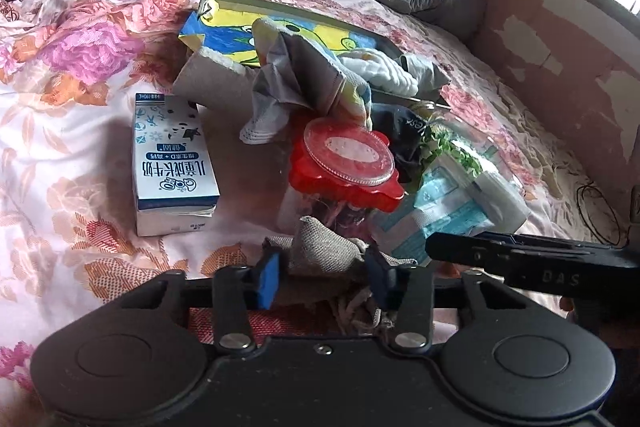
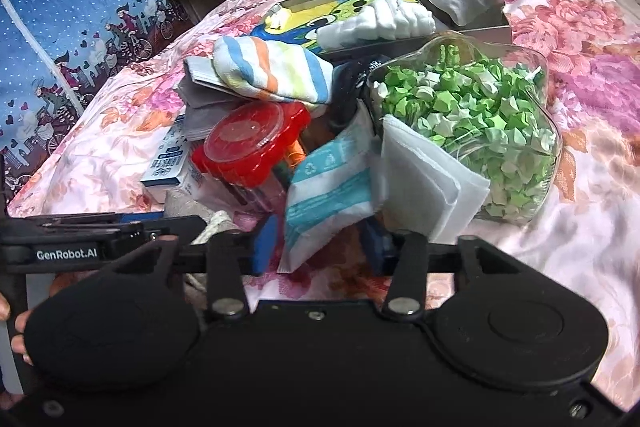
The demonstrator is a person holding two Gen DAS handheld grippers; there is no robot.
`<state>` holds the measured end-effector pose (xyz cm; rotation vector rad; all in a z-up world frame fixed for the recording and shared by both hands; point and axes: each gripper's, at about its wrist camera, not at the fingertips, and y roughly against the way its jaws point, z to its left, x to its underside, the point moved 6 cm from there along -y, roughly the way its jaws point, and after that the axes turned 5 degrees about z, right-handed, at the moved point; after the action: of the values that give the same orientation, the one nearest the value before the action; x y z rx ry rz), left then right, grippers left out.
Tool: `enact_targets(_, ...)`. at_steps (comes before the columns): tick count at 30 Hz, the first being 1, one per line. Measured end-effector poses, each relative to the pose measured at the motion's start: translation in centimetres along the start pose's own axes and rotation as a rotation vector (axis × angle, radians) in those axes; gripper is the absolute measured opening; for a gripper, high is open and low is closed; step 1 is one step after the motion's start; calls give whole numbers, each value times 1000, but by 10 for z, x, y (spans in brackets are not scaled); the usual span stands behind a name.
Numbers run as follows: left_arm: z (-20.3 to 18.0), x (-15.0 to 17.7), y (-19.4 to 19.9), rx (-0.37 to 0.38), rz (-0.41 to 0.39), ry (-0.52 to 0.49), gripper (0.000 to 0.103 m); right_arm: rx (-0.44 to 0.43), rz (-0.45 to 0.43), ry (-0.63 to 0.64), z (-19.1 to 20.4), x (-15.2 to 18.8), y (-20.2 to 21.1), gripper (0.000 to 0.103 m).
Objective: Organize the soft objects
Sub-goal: 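Carry the sock and packet into the frog tray and open both tools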
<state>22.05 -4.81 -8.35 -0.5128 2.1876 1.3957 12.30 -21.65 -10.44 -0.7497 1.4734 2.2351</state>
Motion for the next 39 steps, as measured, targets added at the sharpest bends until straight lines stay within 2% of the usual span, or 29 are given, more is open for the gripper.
enact_targets(7,-8,0,2,-24,-15,-21,25,-9,2,-22,-5,2,-3,19)
enact_targets(11,-15,0,10,-26,-31,-21,20,-15,-12,-2,2,2,1,8)
enact_targets(13,-19,-2,17,-27,-43,-31,18,-20,-22,12,6,2,5,7)
enact_targets(16,-25,-5,30,-35,-71,-43,17,-38,-39,23,11,-1,12,6)
enact_targets(23,-44,-26,69,-50,-170,-69,17,-84,-150,39,18,-14,48,6)
enact_targets(28,-60,-51,87,-87,-257,-85,17,-61,-243,82,19,-29,71,6)
enact_targets(32,-72,-77,88,-99,-305,-95,17,-61,-313,101,12,-52,80,6)
enact_targets(39,-86,-120,67,-110,-338,-87,17,-22,-402,83,-21,-107,80,6)
